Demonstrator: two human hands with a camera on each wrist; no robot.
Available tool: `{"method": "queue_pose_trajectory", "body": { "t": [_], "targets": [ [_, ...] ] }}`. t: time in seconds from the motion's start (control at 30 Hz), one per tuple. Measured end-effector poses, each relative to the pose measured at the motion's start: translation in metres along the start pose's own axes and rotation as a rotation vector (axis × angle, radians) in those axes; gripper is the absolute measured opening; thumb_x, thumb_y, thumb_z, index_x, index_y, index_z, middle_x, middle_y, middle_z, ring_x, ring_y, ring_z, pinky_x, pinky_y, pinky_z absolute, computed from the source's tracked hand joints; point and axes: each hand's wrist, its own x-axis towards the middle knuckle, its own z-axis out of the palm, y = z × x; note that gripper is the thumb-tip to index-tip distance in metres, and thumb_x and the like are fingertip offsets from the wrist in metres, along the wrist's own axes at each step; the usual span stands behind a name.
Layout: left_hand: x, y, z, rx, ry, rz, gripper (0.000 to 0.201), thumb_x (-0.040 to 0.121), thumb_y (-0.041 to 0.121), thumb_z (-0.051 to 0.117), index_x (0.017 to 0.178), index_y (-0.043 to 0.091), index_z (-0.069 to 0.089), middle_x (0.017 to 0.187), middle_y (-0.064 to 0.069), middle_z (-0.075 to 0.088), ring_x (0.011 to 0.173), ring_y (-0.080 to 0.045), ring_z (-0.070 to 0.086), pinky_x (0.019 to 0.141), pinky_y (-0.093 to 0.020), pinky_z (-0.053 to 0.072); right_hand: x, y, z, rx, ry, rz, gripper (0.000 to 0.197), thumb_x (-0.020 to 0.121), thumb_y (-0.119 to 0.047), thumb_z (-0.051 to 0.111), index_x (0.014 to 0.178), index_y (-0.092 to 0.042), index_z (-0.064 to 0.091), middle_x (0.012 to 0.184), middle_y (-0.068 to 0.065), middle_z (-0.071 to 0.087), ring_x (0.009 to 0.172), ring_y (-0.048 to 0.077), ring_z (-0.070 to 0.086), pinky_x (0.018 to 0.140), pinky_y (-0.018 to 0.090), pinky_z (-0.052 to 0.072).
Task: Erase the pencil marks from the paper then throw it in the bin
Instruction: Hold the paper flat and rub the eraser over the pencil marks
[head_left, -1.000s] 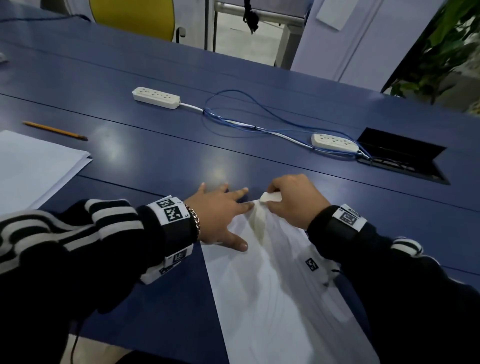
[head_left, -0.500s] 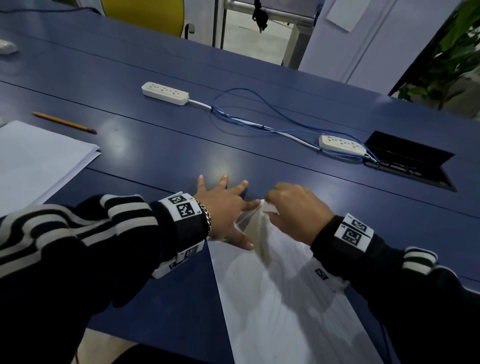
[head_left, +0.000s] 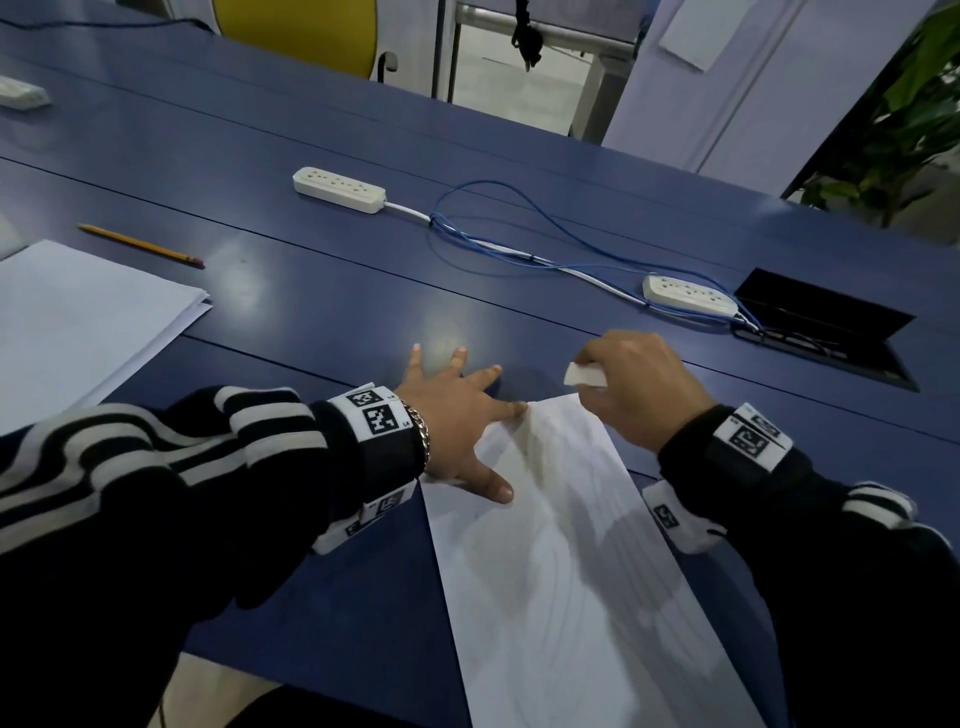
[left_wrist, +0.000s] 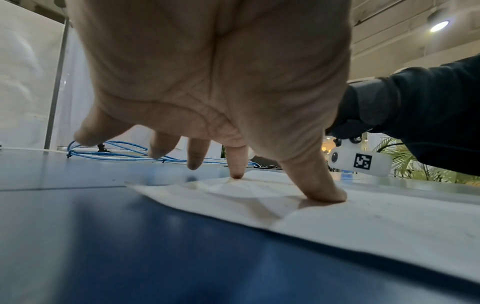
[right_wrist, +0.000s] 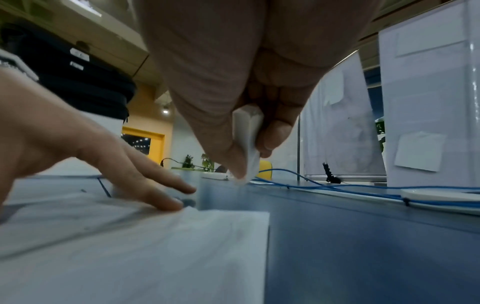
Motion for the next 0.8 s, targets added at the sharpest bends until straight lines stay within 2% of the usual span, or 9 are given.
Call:
{"method": "queue_pose_trajectory", "body": {
  "t": [0.1,0.2,0.3,0.33,0.4,0.47,0.5,0.67,0.8],
  "targets": [
    [-0.002,0.002,-0.003,0.075,0.068,0.059,0.115,0.069,0.1,0.052,0.164,0.043,0.025,0.174,-0.001,0.015,0.162,-0.037,0.0,0.122,-0.076,-0.001,-0.022,-0.012,0.01,0.024,-0.074,-0.068,0.028,0.078,-0.032,0.068,0.104,-0.021,0.069,0.101,0.003,0.068,0.097,0.03,0.063,0.083,0.037,0.048],
    [-0.01,0.004,0.001,0.076,0.14,0.091,0.101,0.074,0.096,0.052,0.151,0.031,0.049,0.156,0.001,0.041,0.157,-0.031,0.021,0.127,-0.063,0.01,-0.04,-0.015,0.025,0.047,-0.138,-0.067,0.026,0.083,-0.036,0.067,0.107,-0.024,0.066,0.103,-0.001,0.065,0.096,0.027,0.062,0.08,0.036,0.048],
    [-0.011,-0.004,0.005,-0.086,0.219,0.17,0.072,0.076,0.083,0.069,0.126,0.032,0.06,0.132,0.009,0.051,0.132,-0.021,0.049,0.121,-0.051,0.031,-0.04,-0.005,0.03,0.115,-0.106,-0.098,0.025,0.082,-0.029,0.07,0.107,-0.026,0.069,0.1,-0.005,0.066,0.093,0.025,0.064,0.077,0.032,0.047],
    [-0.008,-0.009,0.003,-0.139,0.204,0.201,0.074,0.074,0.079,0.076,0.13,0.035,0.058,0.138,0.008,0.05,0.131,-0.021,0.049,0.12,-0.05,0.033,-0.039,-0.002,0.029,0.126,-0.109,-0.118,0.026,0.082,-0.028,0.071,0.108,-0.026,0.07,0.1,-0.005,0.067,0.093,0.024,0.065,0.079,0.032,0.048],
    [0.0,-0.019,-0.001,-0.138,0.08,0.209,0.102,0.069,0.079,0.08,0.156,0.048,0.037,0.17,0.001,0.022,0.156,-0.031,0.023,0.128,-0.053,0.018,-0.036,0.001,0.026,0.138,-0.135,-0.171,0.027,0.082,-0.03,0.073,0.109,-0.026,0.072,0.102,-0.006,0.069,0.094,0.02,0.065,0.082,0.032,0.049],
    [0.006,-0.028,-0.003,-0.096,-0.051,0.137,0.117,0.066,0.086,0.076,0.16,0.063,0.01,0.175,0.004,-0.02,0.161,-0.037,-0.014,0.126,-0.066,-0.004,-0.035,0.003,0.022,0.152,-0.164,-0.219,0.027,0.083,-0.036,0.075,0.109,-0.028,0.073,0.104,-0.009,0.07,0.094,0.014,0.064,0.081,0.022,0.042],
    [0.008,-0.03,-0.002,-0.089,-0.085,0.111,0.12,0.063,0.09,0.074,0.156,0.069,0.001,0.172,0.005,-0.031,0.159,-0.04,-0.023,0.123,-0.071,-0.009,-0.035,0.004,0.02,0.158,-0.174,-0.235,0.027,0.083,-0.038,0.075,0.108,-0.028,0.073,0.104,-0.01,0.071,0.094,0.013,0.064,0.08,0.019,0.039],
    [0.012,-0.032,0.003,-0.042,-0.115,0.043,0.132,0.047,0.101,0.069,0.143,0.079,-0.018,0.165,0.005,-0.045,0.151,-0.044,-0.037,0.112,-0.083,-0.012,-0.024,-0.003,0.017,0.23,-0.226,-0.311,0.031,0.082,-0.052,0.074,0.107,-0.035,0.073,0.1,-0.012,0.065,0.083,0.002,0.054,0.077,0.018,0.04],
    [0.009,-0.029,0.003,-0.047,-0.146,0.008,0.131,0.044,0.1,0.071,0.134,0.084,-0.024,0.164,0.005,-0.045,0.15,-0.046,-0.039,0.11,-0.086,-0.013,-0.008,-0.023,0.027,0.257,-0.196,-0.371,0.036,0.086,-0.046,0.072,0.12,-0.035,0.07,0.099,-0.007,0.067,0.087,0.009,0.058,0.08,0.023,0.044]
  ]
}}
